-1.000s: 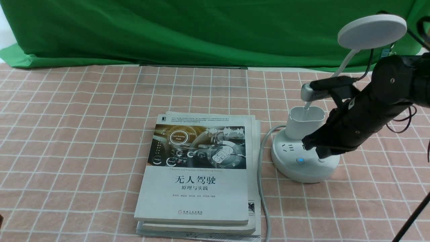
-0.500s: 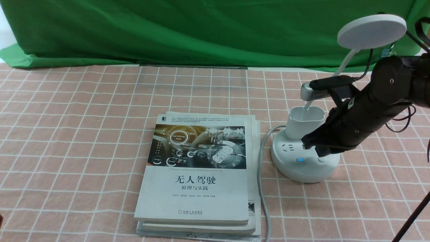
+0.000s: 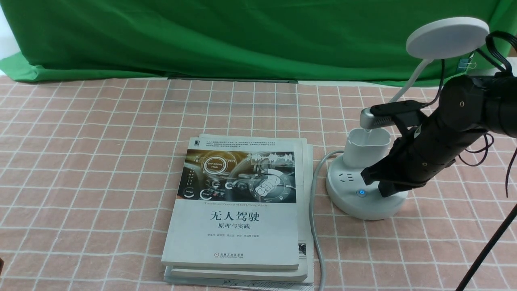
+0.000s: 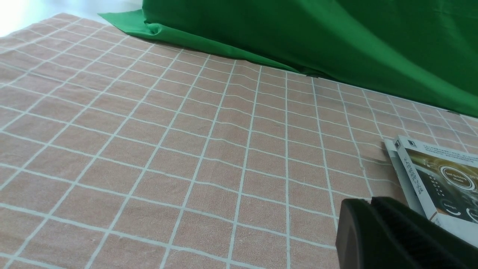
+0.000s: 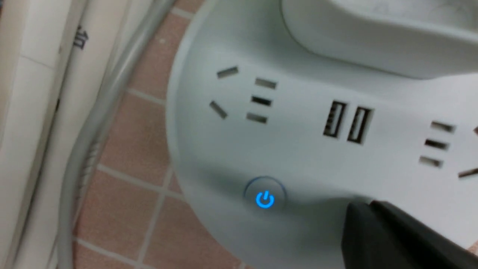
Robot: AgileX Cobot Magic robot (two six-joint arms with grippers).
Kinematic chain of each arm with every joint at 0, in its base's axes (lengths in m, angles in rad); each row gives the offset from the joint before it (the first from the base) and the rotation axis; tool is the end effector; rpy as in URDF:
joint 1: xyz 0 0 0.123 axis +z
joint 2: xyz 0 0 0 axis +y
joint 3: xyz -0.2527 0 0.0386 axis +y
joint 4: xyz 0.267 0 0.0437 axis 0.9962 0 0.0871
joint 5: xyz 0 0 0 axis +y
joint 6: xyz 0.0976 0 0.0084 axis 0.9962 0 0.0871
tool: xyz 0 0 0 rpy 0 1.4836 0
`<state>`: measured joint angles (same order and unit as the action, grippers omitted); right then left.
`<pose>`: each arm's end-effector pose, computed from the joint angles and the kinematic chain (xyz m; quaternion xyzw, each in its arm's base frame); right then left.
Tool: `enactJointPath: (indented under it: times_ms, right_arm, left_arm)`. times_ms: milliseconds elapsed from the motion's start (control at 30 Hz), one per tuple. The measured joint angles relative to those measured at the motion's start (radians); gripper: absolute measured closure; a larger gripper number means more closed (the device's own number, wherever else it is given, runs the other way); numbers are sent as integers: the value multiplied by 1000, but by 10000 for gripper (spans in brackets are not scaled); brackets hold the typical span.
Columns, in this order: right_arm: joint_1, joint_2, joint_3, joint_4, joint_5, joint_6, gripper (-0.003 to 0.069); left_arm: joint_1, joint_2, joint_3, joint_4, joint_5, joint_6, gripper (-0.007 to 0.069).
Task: Turn on the table lamp on the pink coffee tablecloth with your hand.
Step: 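Press the button on the base of the white desk lamp with the right gripper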
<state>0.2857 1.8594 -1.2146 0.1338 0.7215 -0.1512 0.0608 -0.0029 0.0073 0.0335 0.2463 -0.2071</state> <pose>0.3592 0.1145 0.1353 -0.1717 0.9731 0.0606 0.1413 0.1108 0.0075 0.1873 -0.0922 0.7569 -0.0337 0.6462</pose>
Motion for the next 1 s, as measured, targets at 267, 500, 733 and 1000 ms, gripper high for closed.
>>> enactJointPath:
  times_ms: [267,500,733,1000]
  right_arm:
    - [-5,13,-8,2,11,0,626]
    - [-5,15,-13,2,17,0,626]
    - [-5,21,-15,3,18,0,626]
    - [-6,34,-25,6,28,-3,624]
  left_arm:
    - [0,0,0,0,0,0,606]
    - [0,0,0,1,0,0,606]
    - [0,0,0,1,0,0,606]
    - [0,0,0,1,0,0,606]
